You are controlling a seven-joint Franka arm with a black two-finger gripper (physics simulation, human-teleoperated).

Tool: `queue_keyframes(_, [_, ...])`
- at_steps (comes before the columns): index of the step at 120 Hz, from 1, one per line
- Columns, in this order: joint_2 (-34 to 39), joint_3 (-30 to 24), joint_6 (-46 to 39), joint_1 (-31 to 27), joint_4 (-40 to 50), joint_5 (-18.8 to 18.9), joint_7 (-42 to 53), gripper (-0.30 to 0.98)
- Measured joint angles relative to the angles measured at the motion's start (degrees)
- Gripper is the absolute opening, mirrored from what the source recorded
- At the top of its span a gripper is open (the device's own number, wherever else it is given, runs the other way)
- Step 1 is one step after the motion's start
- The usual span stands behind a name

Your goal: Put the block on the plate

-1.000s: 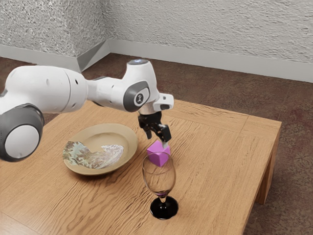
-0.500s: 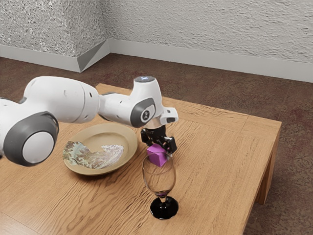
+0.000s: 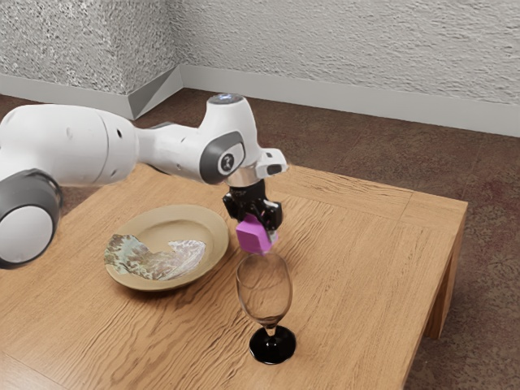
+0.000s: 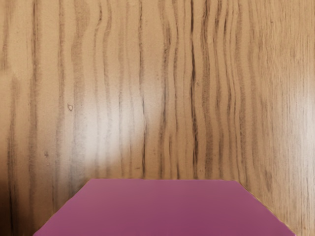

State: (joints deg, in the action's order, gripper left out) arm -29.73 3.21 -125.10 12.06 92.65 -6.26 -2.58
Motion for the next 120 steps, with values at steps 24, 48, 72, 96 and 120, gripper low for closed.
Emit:
queue_keyframes(24, [9.0,0.0,3.3,-3.6,9.7,0.2,-1.1,0.33])
queue_keyframes(48, [10.9,1.7,8.3,-10.0,12.1,0.9,-0.9,0.34])
queue_keyframes(72, [4.5,5.2,8.8,-10.7,5.6,3.4,0.7,0.34])
queue_keyframes(96, [-1.8,6.4,8.3,-10.8,1.8,3.3,1.8,0.34])
queue_keyframes(120, [-2.2,6.5,8.2,-10.7,1.9,2.8,2.9,0.54])
